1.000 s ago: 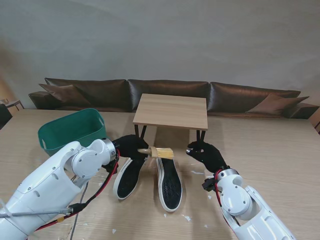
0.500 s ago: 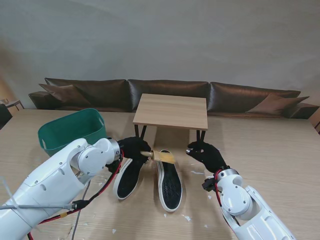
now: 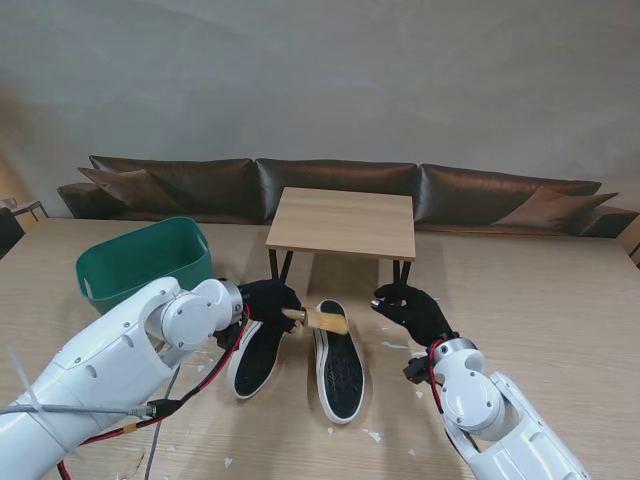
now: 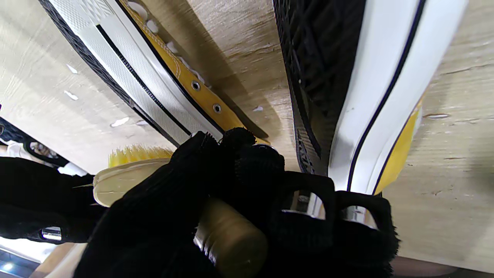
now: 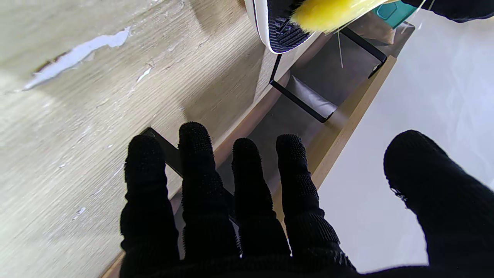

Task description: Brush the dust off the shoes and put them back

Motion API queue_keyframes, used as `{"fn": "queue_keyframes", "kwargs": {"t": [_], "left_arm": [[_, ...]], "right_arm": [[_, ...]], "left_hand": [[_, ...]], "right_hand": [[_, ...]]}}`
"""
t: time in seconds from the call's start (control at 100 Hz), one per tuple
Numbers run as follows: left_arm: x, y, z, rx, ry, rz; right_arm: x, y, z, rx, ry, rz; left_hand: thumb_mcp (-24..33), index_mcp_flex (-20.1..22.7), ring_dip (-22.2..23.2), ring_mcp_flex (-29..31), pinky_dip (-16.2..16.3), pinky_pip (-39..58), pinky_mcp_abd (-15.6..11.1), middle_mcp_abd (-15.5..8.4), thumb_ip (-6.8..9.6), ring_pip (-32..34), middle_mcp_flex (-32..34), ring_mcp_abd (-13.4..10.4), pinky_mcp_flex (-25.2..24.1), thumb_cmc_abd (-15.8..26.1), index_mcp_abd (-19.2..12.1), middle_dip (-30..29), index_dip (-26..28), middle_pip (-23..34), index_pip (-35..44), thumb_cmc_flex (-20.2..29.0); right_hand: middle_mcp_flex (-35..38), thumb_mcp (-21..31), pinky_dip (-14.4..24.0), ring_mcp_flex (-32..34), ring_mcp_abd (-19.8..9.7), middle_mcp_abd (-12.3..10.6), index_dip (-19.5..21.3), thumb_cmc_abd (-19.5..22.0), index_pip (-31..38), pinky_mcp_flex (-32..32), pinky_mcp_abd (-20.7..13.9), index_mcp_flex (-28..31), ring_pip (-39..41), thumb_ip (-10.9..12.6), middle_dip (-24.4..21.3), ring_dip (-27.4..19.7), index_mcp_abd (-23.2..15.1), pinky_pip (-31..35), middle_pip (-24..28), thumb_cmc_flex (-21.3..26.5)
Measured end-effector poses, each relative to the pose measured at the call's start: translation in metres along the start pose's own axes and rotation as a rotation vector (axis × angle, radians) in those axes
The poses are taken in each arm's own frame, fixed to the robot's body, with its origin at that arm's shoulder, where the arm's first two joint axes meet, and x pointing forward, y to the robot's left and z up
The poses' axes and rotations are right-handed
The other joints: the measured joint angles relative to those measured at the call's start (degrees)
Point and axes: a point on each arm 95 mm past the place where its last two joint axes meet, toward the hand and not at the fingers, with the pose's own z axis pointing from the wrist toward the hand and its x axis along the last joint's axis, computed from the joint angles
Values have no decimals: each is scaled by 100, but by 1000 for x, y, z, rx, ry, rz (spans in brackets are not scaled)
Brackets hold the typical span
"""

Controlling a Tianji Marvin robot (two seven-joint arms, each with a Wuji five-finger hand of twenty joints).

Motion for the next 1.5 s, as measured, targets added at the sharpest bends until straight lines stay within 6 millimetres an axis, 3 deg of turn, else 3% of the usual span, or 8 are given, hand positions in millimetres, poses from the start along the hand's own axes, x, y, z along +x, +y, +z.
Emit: {"fn": "queue_keyframes", "kwargs": {"t": [0.71, 0.74, 1.5], "left_arm": [[16, 9, -6, -67, 50, -10], [18, 9, -7, -70, 53, -9], [42, 21, -28, -121, 67, -26]], "right_arm": [[-1, -2, 0, 10, -4, 2], [-1, -2, 0, 10, -4, 2], [-2, -4, 0, 18, -11, 5]], "left_hand": [[-5, 0, 0, 0, 0, 0, 0, 0, 4, 0, 0, 0, 0, 1, 0, 0, 0, 0, -3, 1], [-36, 0, 0, 0, 0, 0, 0, 0, 118, 0, 0, 0, 0, 6, 0, 0, 0, 0, -3, 1], [-77, -1, 0, 0, 0, 0, 0, 0, 118, 0, 0, 0, -1, 47, 0, 0, 0, -42, -4, 10]], "right_hand": [[0, 0, 0, 0, 1, 7, -2, 0, 0, 0, 0, 0, 0, 0, 0, 0, 8, 0, 0, 0], [0, 0, 0, 0, 1, 7, -2, 0, 1, 0, 0, 0, 0, 0, 0, 0, 10, 0, 0, 0], [0, 0, 0, 0, 1, 15, -2, 0, 1, 0, 0, 0, 0, 0, 0, 0, 14, 0, 0, 0]]}}
